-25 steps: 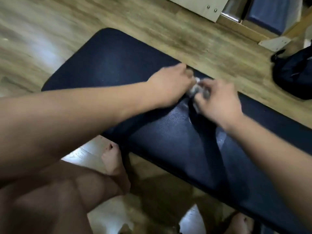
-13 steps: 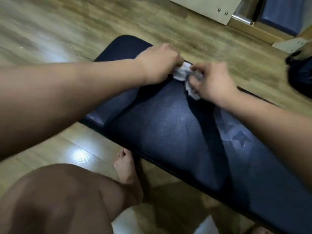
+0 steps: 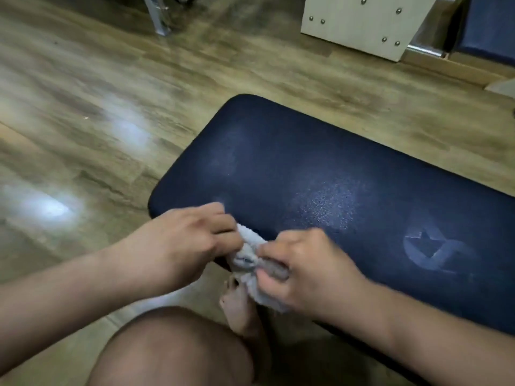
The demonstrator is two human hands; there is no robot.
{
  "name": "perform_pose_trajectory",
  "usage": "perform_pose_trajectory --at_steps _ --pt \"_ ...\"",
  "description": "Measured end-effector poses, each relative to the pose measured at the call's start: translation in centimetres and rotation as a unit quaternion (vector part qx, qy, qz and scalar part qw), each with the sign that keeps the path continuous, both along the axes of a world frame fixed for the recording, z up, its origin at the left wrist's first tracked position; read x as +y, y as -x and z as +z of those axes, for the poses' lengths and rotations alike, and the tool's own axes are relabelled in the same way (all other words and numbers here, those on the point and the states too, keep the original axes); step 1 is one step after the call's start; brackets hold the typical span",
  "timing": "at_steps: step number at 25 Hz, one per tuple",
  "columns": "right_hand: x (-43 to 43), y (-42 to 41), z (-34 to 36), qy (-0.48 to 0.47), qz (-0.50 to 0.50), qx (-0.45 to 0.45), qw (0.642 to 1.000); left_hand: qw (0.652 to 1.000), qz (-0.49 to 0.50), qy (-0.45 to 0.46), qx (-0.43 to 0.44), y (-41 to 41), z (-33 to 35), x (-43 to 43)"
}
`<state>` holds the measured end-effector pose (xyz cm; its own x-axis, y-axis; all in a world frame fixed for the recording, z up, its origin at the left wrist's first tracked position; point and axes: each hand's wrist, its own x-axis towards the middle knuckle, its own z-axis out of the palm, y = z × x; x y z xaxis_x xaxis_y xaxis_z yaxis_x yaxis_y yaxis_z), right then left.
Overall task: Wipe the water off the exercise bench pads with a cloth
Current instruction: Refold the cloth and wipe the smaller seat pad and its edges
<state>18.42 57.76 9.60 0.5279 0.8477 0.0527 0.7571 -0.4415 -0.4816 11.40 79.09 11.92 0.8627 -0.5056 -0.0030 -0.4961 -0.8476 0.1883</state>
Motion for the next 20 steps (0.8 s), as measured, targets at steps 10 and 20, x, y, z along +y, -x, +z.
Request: perform_pose_trajectory --at_steps 10,20 --pt "9.2 -12.8 -0.2 0.021 -0.244 -0.118 0.962 0.958 0.282 0.001 -0.047 -15.5 -2.0 3.6" --pt "12.2 -4.9 -0.4 -0.002 0.002 -0.010 1.000 0.976 0.214 0.018 -0.021 -3.2 -0.9 9.2"
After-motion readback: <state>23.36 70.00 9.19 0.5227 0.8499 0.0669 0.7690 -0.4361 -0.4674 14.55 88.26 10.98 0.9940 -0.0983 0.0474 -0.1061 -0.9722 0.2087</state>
